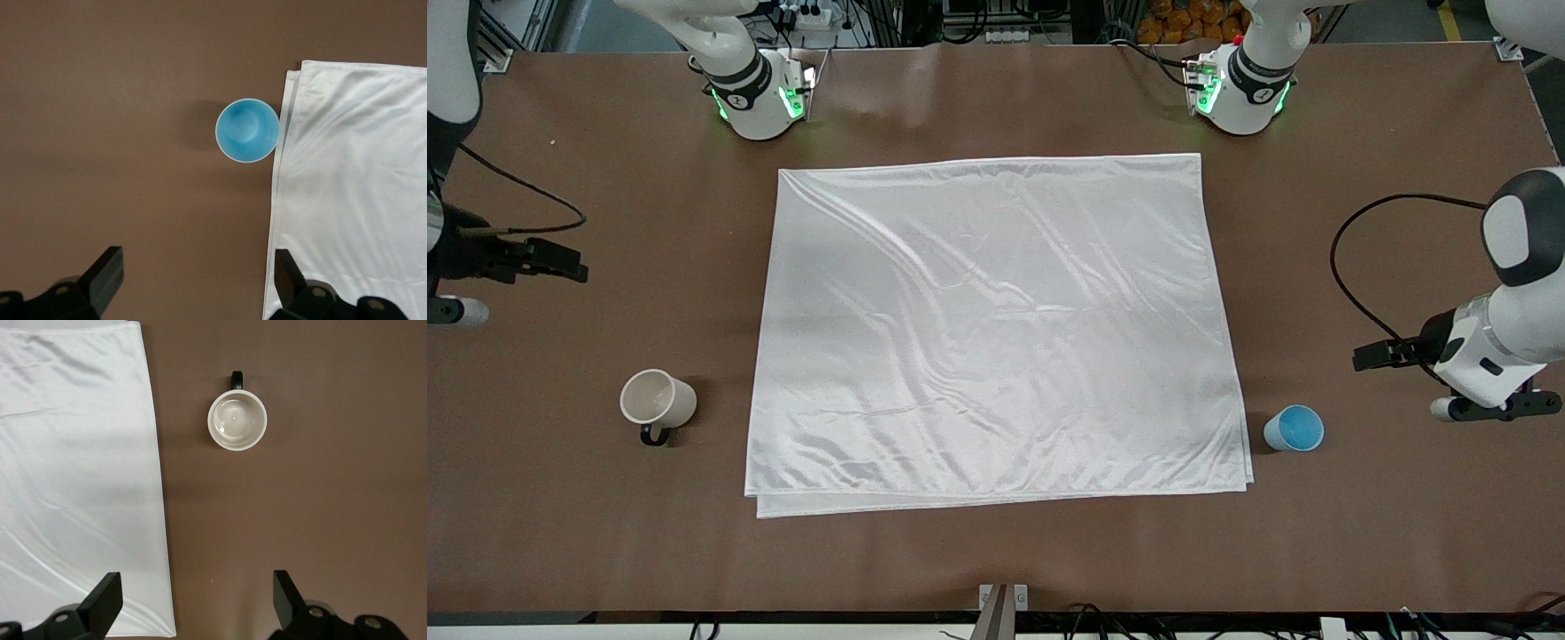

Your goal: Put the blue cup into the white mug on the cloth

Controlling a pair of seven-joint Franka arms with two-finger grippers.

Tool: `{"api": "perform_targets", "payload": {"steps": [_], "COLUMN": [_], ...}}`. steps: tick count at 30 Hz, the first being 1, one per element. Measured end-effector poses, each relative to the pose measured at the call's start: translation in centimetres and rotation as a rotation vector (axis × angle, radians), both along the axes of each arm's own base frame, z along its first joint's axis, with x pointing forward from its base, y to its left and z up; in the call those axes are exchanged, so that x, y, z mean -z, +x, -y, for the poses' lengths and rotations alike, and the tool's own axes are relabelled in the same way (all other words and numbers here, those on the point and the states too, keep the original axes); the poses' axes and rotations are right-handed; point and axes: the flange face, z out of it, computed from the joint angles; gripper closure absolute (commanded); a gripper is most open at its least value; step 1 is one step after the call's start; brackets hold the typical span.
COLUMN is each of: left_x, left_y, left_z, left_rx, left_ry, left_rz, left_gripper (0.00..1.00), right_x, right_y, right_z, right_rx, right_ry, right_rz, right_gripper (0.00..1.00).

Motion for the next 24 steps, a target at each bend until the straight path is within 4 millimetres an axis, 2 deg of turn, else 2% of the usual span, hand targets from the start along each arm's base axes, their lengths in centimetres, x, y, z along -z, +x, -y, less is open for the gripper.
{"api": "perform_targets", "payload": {"steps": [8, 15, 20, 24], "left_x": [6.4, 11.2, 13.9, 15.3], "left_y": [1.9, 3.2, 3.8, 4.0], "left_z": [-0.2, -0.9, -0.9, -0.9], "left_rx": [0.003, 0.012, 0.011, 0.011], "left_ry": [0.002, 0.020, 0.014, 0.011], "left_rz": [0.011, 0.045, 0.074, 0.080], "left_gripper": [0.00, 0.00, 0.00, 0.00], "right_x": [4.7, 10.2, 14.3, 17.1], "right_y": [2.9, 5.4, 6.9, 7.8], "right_z": [1.1, 2.2, 3.0, 3.7], "right_rx": [-0.020, -0.032, -0.048, -0.066], "right_ry": [0.000, 0.017, 0.037, 0.038], "right_rz": [0.024, 0.035, 0.050, 0.066], "right_gripper": [0.00, 0.00, 0.00, 0.00]}}
